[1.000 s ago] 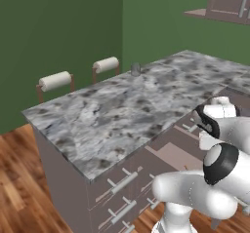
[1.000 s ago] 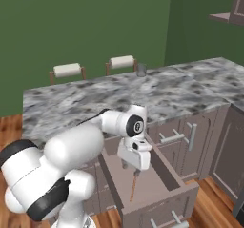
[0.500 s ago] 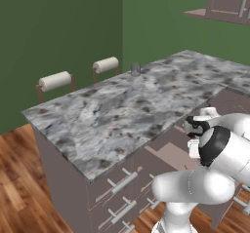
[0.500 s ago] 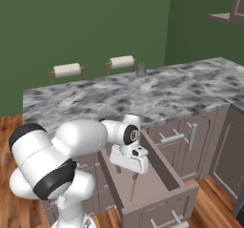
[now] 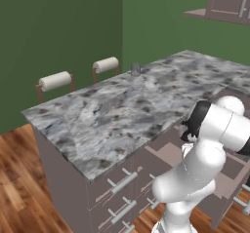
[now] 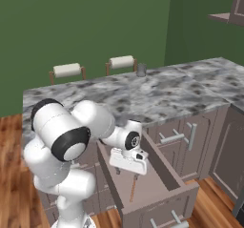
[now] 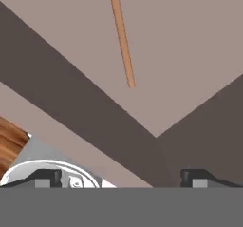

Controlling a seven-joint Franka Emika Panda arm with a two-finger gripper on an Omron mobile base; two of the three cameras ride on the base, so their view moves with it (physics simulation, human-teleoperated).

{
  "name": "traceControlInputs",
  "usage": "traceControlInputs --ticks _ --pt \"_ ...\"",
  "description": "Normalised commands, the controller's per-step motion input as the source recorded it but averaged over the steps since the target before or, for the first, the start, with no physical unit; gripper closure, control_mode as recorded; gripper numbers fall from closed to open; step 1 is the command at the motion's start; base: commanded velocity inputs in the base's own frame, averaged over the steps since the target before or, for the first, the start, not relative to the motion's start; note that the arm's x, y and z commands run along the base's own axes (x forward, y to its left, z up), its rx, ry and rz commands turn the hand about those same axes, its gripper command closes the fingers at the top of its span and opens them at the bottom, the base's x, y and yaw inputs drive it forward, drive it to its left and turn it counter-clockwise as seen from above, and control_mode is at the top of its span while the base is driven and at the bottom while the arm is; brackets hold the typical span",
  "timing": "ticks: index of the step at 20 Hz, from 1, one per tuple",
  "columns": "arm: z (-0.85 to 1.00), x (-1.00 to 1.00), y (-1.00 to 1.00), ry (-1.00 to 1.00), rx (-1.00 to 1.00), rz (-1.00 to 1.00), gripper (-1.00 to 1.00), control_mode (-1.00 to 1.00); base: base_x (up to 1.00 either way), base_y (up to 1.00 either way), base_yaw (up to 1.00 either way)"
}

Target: Take a straw from the drawer in front and place it inside the glass cup on the dining counter.

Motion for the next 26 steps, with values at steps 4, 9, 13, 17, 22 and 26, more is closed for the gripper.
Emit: traceControlInputs --ticks 4,9,13,17,22,26 --pt "-0.56 0.49 -0.08 -0.03 0.15 0.16 -1.0 -1.0 0.0 0.0 0.0" --pt "-0.53 0.22 -0.23 -0.05 0.17 0.15 -1.0 -1.0 0.0 0.0 0.0" --pt "-0.53 0.01 -0.25 -0.06 0.17 0.13 -1.0 -1.0 0.0 0.0 0.0" --pt "-0.46 0.16 -0.05 -0.05 0.08 0.06 -1.0 -1.0 0.0 0.0 0.0" --pt "-0.38 0.19 0.0 -0.05 0.01 0.0 -1.0 -1.0 0.0 0.0 0.0" --pt "-0.48 0.07 0.0 -0.05 -0.03 -0.02 -1.0 -1.0 0.0 0.0 0.0"
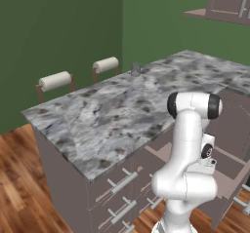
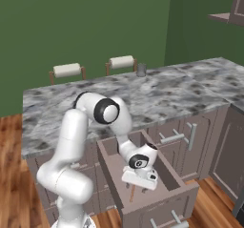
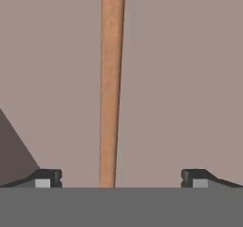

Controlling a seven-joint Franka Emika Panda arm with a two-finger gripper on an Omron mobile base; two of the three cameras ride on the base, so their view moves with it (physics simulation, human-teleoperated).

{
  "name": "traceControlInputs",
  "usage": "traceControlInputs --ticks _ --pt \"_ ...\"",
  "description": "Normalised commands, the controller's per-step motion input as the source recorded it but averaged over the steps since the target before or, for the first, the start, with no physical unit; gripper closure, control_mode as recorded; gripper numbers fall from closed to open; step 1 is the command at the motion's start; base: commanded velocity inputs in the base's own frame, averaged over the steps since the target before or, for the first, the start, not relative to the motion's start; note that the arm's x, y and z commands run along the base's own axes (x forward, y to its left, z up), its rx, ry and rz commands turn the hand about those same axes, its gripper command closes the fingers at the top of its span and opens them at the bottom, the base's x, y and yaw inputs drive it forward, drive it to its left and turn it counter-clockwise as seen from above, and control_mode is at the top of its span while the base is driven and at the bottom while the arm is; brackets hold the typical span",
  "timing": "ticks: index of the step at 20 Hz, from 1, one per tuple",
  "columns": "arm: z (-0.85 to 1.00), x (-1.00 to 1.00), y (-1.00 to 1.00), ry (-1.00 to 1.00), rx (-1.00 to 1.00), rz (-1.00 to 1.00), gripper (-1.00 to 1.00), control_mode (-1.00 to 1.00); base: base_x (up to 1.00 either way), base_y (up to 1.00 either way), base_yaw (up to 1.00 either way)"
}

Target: Take a straw from the drawer in front and place it inside the glass cup on the dining counter.

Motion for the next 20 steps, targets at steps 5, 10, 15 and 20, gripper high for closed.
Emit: traceControlInputs --ticks 5,10,15,20 --pt "-0.52 0.08 0.0 -0.07 -0.2 -0.13 -1.0 -1.0 0.0 0.0 0.0" --pt "-0.42 0.15 0.0 -0.09 -0.29 -0.21 -1.0 -1.0 0.0 0.0 0.0" --pt "-0.6 0.0 0.0 -0.06 -0.26 -0.22 -1.0 -1.0 0.0 0.0 0.0" --pt "-0.35 0.0 -0.07 -0.01 -0.1 -0.19 1.0 -1.0 0.0 0.0 0.0"
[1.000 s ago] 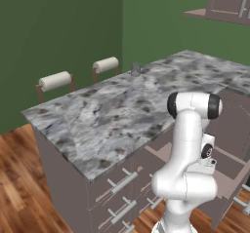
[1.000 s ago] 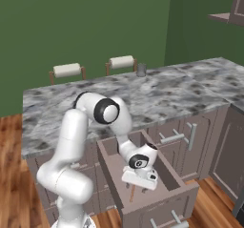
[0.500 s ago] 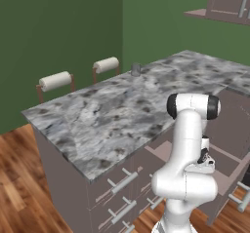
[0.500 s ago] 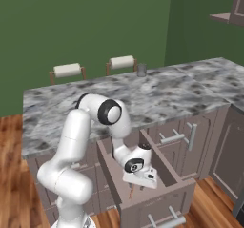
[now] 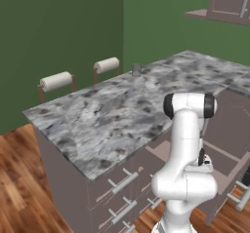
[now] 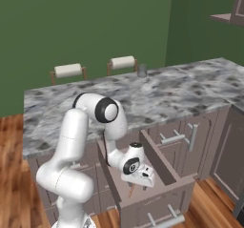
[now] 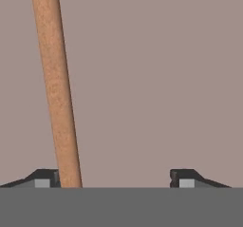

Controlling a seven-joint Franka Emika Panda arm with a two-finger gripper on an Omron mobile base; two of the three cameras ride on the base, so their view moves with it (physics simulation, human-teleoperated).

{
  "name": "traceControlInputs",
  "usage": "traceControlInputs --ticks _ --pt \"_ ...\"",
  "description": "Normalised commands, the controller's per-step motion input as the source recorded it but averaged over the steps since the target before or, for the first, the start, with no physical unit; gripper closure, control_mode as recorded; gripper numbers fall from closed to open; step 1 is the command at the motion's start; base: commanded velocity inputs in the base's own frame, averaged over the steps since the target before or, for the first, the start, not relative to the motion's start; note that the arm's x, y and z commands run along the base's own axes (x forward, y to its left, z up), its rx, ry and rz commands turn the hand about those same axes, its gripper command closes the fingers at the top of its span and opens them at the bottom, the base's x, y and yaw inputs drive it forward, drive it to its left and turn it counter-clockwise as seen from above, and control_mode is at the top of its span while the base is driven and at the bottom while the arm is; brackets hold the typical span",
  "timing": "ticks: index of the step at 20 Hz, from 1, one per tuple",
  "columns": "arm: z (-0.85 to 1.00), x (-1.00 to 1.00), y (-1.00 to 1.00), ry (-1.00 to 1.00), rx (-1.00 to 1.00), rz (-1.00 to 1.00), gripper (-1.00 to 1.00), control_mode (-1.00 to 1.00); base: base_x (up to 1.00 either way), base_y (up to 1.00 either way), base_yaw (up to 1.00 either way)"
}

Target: Take a straw from the drawer in front and place it inside the glass cup on the dining counter.

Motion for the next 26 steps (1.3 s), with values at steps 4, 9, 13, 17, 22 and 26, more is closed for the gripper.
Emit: traceControlInputs --ticks 4,9,13,17,22,26 --pt "-0.27 -0.03 -0.23 0.0 -0.01 -0.15 1.0 -1.0 0.0 0.0 0.0" --pt "-0.21 -0.15 -0.39 0.0 0.0 -0.11 1.0 -1.0 0.0 0.0 0.0" --pt "-0.04 -0.21 -0.36 0.0 0.0 -0.06 1.0 -1.0 0.0 0.0 0.0" --pt "0.0 -0.12 -0.31 0.0 0.0 -0.01 1.0 -1.0 0.0 0.0 0.0" --pt "0.07 -0.04 -0.3 -0.02 0.0 0.0 1.0 -1.0 0.0 0.0 0.0" --pt "0.38 0.0 -0.24 -0.05 0.0 0.0 1.0 -1.0 0.0 0.0 0.0"
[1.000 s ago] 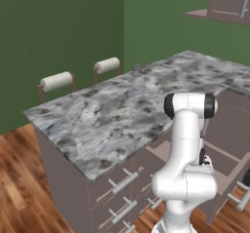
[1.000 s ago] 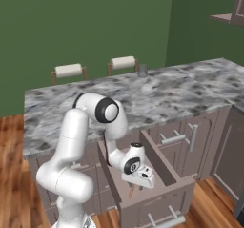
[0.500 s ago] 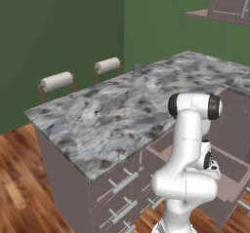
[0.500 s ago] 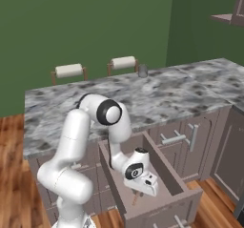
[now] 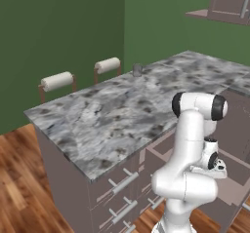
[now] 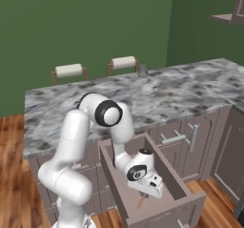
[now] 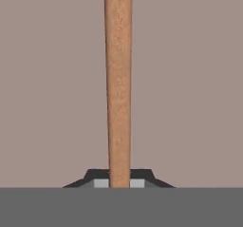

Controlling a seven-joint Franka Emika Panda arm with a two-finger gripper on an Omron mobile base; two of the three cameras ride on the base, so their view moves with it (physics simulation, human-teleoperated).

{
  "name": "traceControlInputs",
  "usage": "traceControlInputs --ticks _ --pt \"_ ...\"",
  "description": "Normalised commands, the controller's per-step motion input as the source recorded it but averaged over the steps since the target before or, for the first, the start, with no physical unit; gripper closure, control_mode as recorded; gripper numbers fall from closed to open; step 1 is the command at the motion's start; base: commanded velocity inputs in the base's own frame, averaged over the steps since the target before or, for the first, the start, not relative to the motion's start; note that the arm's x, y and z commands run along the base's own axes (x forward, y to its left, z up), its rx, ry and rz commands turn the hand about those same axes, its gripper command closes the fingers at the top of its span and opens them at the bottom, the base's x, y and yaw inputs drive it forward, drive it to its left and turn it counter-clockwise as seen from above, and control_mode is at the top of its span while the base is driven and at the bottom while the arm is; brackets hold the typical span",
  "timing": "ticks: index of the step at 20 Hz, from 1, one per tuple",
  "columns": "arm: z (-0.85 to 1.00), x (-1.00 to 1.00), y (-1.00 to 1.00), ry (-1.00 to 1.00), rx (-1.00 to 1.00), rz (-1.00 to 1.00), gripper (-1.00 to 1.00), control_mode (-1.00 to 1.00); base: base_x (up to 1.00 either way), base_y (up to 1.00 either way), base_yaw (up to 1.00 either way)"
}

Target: Take a straw from the drawer in front and place it inside the glass cup on the dining counter.

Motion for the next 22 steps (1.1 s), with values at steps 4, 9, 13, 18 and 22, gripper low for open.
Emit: traceControlInputs --ticks 4,9,13,18,22 --pt "0.77 -0.01 -0.11 -0.06 0.01 0.0 1.0 -1.0 0.0 0.0 0.0" --pt "0.99 -0.07 0.02 -0.06 0.0 0.0 1.0 -1.0 0.0 0.0 0.0" --pt "1.0 -0.26 0.19 -0.09 0.0 0.0 1.0 -1.0 0.0 0.0 0.0" --pt "1.0 -0.28 0.36 -0.06 0.0 0.0 1.0 -1.0 0.0 0.0 0.0" --pt "1.0 -0.13 0.36 0.0 0.0 0.0 1.0 -1.0 0.0 0.0 0.0"
